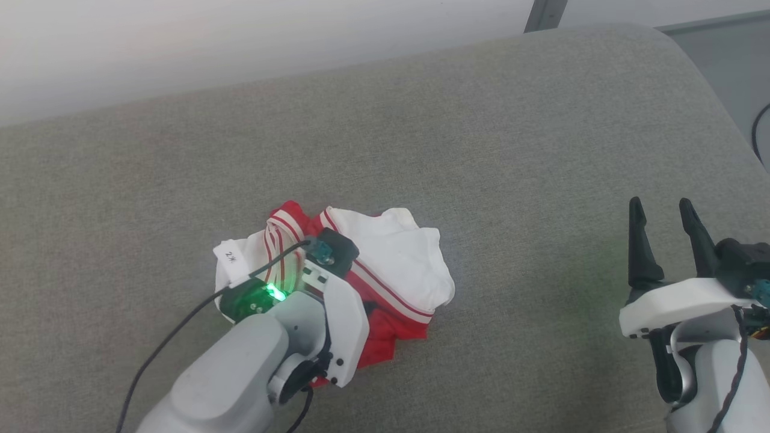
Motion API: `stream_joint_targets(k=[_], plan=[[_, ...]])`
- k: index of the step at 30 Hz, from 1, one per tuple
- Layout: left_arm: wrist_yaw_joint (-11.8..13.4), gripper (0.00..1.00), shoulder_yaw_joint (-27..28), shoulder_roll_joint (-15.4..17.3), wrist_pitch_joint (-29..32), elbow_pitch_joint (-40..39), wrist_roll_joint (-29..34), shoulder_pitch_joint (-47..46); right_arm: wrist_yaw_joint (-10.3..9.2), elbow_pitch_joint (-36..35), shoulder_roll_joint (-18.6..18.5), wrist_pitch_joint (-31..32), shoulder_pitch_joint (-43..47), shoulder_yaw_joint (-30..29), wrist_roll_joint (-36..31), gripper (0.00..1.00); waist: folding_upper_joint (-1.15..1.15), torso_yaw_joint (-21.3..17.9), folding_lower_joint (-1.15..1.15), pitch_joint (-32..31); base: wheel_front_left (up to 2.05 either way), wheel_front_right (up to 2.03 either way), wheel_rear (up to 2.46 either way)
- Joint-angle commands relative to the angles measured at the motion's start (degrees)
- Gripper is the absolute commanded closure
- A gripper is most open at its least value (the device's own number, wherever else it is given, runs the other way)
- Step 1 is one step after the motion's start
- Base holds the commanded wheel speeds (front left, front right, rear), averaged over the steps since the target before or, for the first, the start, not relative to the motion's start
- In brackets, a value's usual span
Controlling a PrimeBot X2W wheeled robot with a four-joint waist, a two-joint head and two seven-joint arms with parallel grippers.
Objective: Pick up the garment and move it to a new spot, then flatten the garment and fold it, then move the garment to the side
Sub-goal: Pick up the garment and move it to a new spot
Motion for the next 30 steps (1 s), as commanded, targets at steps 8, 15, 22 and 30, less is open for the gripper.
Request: stream_joint_targets(k=[8, 15, 22, 30], plan=[[-3.8, 0.00, -2.2, -3.6, -3.9, 11.0, 0.9, -3.3, -0.02, 1.4, 0.2, -0.7, -1.2, 0.9, -0.5, 0.00, 0.00, 0.9, 0.00, -0.4, 0.00, 0.00, 0.00], [-5.3, 0.00, -3.0, -3.9, -7.4, 13.6, 1.3, -5.3, -0.02, 1.7, 0.0, -0.4, -1.3, 0.9, -0.9, 0.00, 0.00, 2.2, 0.00, -1.4, 0.00, 0.00, 0.00], [-5.9, 0.00, -2.5, -1.3, -10.5, 10.6, 0.7, -4.7, -0.02, 1.7, -0.6, 0.1, -0.1, 0.8, -1.1, 0.00, 0.00, 4.6, 0.00, -4.4, 0.00, 0.00, 0.00], [-3.6, 0.00, 0.6, 4.1, -15.3, 3.1, 0.2, -0.8, -0.02, 1.1, -1.1, 0.8, 1.7, 1.0, -1.5, 0.00, 0.00, 7.7, 0.00, -7.9, 0.00, 0.00, 0.00]])
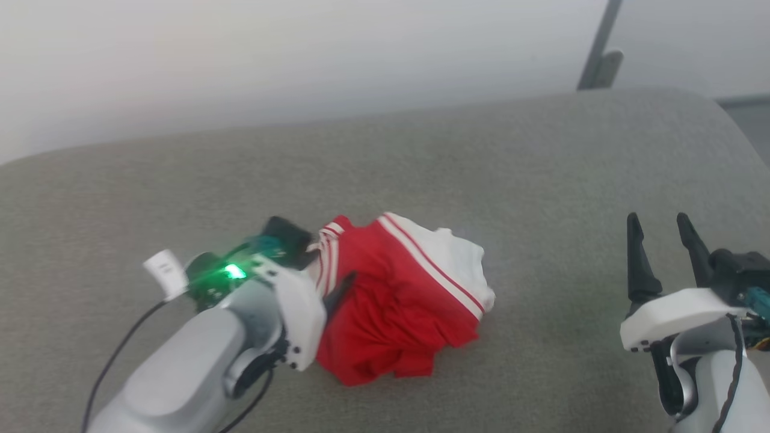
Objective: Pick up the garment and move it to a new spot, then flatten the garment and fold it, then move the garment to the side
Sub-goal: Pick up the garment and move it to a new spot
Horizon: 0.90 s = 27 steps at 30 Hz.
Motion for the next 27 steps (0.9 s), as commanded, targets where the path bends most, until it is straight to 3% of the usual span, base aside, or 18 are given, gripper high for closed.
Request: stream_joint_targets(k=[1, 15, 27], plan=[[0.5, 0.00, 0.7, 0.5, -0.7, -0.7, -0.4, 1.0, -0.02, -0.2, -0.2, 0.1, 0.7, 0.1, -0.5, 0.00, 0.00, 1.3, 0.00, -1.3, 0.00, 0.00, 0.00], [6.5, 0.00, 12.1, 11.2, -16.8, -10.3, -4.3, 15.9, -0.02, -0.7, -0.9, 0.3, 4.1, -0.5, -0.5, 0.00, 0.00, 5.7, 0.00, -5.4, 0.00, 0.00, 0.00], [10.7, 0.00, 21.8, 13.8, -27.5, -12.4, -7.0, 27.2, -0.02, -1.3, -0.9, -0.4, 7.2, -1.3, -1.1, 0.00, 0.00, 7.7, 0.00, -7.2, 0.00, 0.00, 0.00]])
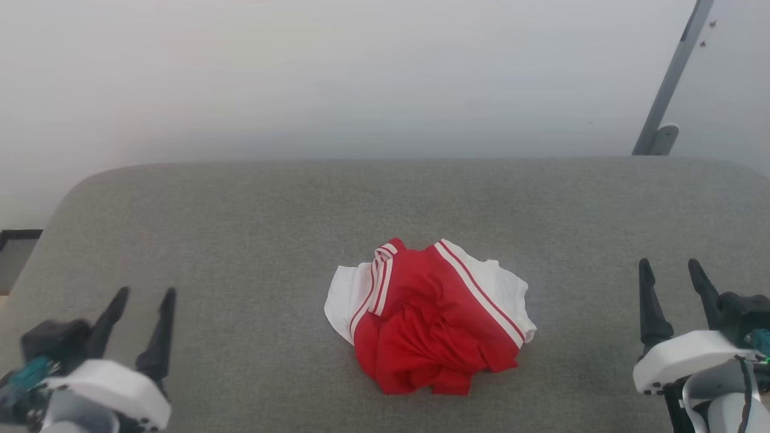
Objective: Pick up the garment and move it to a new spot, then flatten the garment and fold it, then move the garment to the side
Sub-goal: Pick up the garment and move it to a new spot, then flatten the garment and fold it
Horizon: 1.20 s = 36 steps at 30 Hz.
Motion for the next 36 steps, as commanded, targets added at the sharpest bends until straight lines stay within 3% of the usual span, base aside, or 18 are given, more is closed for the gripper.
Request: stream_joint_targets(k=[1, 16, 36], plan=[[0.3, 0.00, 1.0, -0.1, -0.5, -0.2, -0.6, 1.3, -0.02, -0.3, 0.0, -0.5, 0.7, 0.0, -0.3, 0.00, 0.00, 0.2, 0.00, -0.2, 0.00, 0.00, 0.00], [-4.0, 0.00, 12.5, -5.6, -0.9, -3.1, 5.3, 9.9, -0.02, -0.3, 0.7, -1.2, 3.2, 0.4, -0.7, 0.00, 0.00, 0.7, 0.00, -0.6, 0.00, 0.00, 0.00], [-7.1, 0.00, 13.3, -8.9, -0.9, -2.7, 8.8, 8.3, -0.02, 0.0, -0.6, 1.1, 2.9, 4.6, 0.4, 0.00, 0.00, 3.6, 0.00, -0.1, 0.00, 0.00, 0.00]])
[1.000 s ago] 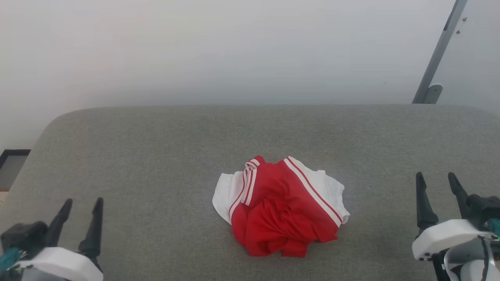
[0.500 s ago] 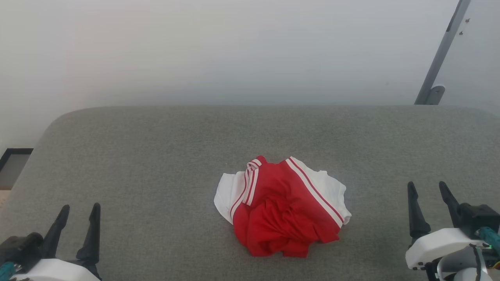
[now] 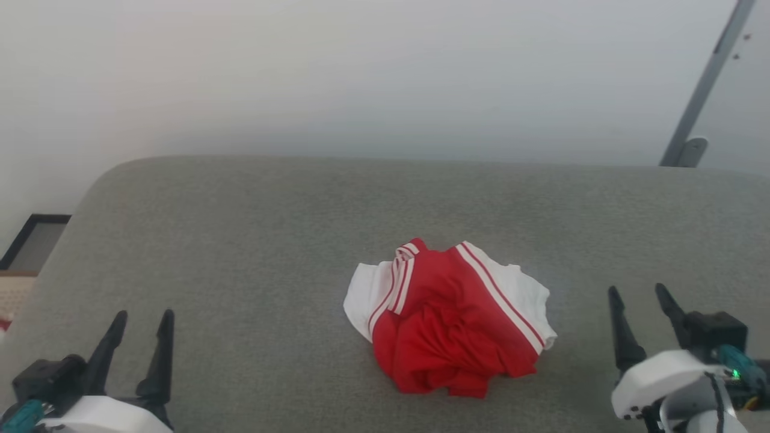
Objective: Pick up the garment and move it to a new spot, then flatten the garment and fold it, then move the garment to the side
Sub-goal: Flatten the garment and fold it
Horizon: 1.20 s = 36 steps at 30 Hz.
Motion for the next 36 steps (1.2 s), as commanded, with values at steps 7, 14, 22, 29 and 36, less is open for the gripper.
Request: stream_joint_targets(k=[7, 14, 22, 29, 36], plan=[[-0.1, 0.00, -2.3, -1.3, 0.2, -0.5, 1.3, -2.0, -0.02, 4.8, -2.5, 6.5, -4.7, 4.9, 3.7, 0.00, 0.00, 4.2, 0.00, 1.6, 0.00, 0.00, 0.00], [-0.5, 0.00, -3.9, -2.3, 0.5, -1.4, 1.8, -4.0, -0.03, 10.2, -5.8, 15.1, -8.8, 8.4, 7.9, 0.00, 0.00, 7.6, 0.00, 5.5, 0.00, 0.00, 0.00], [-1.3, 0.00, -5.7, -3.6, 0.4, -0.5, 2.3, -7.1, -0.03, 15.6, -9.1, 26.6, -12.5, 11.4, 12.7, 0.00, 0.00, 10.3, 0.00, 9.4, 0.00, 0.00, 0.00], [-1.8, 0.00, -6.3, -4.2, 0.2, 0.6, 2.3, -8.5, -0.02, 18.4, -10.2, 32.0, -13.3, 12.9, 14.1, 1.00, 0.00, 11.2, 0.00, 10.4, 0.00, 0.00, 0.00], [-2.0, 0.00, -5.8, -4.5, 0.0, 1.5, 2.0, -8.8, -0.09, 16.6, -12.0, 32.3, -14.1, 12.8, 14.7, 1.00, 0.00, 10.5, 0.00, 10.3, 0.00, 0.00, 0.00]])
